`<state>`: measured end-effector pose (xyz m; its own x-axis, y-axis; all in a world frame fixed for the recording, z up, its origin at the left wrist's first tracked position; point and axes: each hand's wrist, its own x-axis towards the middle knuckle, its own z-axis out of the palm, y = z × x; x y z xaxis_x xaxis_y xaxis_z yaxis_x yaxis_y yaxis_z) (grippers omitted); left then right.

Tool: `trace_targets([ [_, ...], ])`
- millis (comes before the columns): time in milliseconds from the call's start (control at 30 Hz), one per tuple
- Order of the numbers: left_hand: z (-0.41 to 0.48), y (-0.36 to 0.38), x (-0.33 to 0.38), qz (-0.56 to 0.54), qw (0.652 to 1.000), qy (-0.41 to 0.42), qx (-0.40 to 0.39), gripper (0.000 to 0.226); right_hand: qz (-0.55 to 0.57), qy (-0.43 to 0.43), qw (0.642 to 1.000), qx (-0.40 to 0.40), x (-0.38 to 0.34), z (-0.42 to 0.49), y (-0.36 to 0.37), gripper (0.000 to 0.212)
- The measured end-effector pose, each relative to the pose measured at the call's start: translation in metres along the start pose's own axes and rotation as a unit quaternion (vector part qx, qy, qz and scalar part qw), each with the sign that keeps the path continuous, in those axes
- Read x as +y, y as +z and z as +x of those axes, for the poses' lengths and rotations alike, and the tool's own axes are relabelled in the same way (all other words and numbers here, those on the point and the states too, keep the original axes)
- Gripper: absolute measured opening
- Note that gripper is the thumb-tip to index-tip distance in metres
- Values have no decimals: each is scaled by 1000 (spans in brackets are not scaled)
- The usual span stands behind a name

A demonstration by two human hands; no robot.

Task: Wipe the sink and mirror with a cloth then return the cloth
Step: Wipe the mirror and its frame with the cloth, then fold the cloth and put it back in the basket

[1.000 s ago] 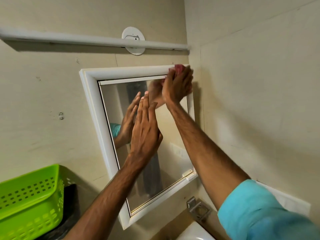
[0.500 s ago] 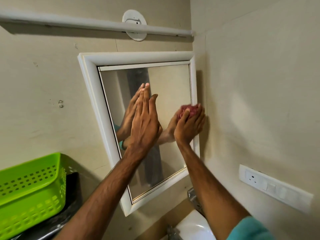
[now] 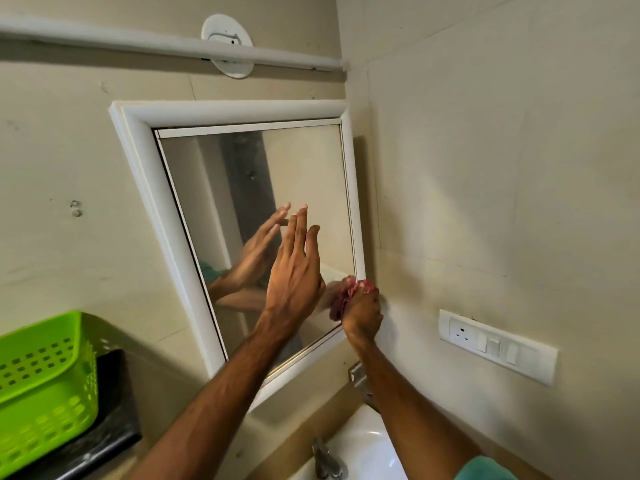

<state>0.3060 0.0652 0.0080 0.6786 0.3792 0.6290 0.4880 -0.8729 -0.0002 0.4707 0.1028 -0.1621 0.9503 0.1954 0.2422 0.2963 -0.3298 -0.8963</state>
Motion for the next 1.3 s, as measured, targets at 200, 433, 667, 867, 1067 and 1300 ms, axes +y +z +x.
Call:
trace_targets([
  [200, -5, 37, -6, 77, 996, -6, -45, 80, 14, 71, 996, -56, -5, 9, -24, 32],
  [433, -27, 48, -7, 78, 995, 20, -51, 60, 34, 79, 988, -125, -9, 19, -70, 27],
  [667, -60, 49, -21, 10, 999, 31, -24, 75, 128, 39, 978, -158, -25, -23, -92, 37],
  [867, -127, 43, -30, -209, 974, -91, -14, 43, 316, 97, 880, -340, -26, -97, -110, 34],
  [1067, -200, 2, -30, -261, 945, -196, 17, 39, 376, 135, 799, -451, -47, -171, -136, 37],
  [1300, -236, -60, -45, -241, 937, -228, 108, 40, 445, 114, 711, -532, -94, -224, -144, 43],
])
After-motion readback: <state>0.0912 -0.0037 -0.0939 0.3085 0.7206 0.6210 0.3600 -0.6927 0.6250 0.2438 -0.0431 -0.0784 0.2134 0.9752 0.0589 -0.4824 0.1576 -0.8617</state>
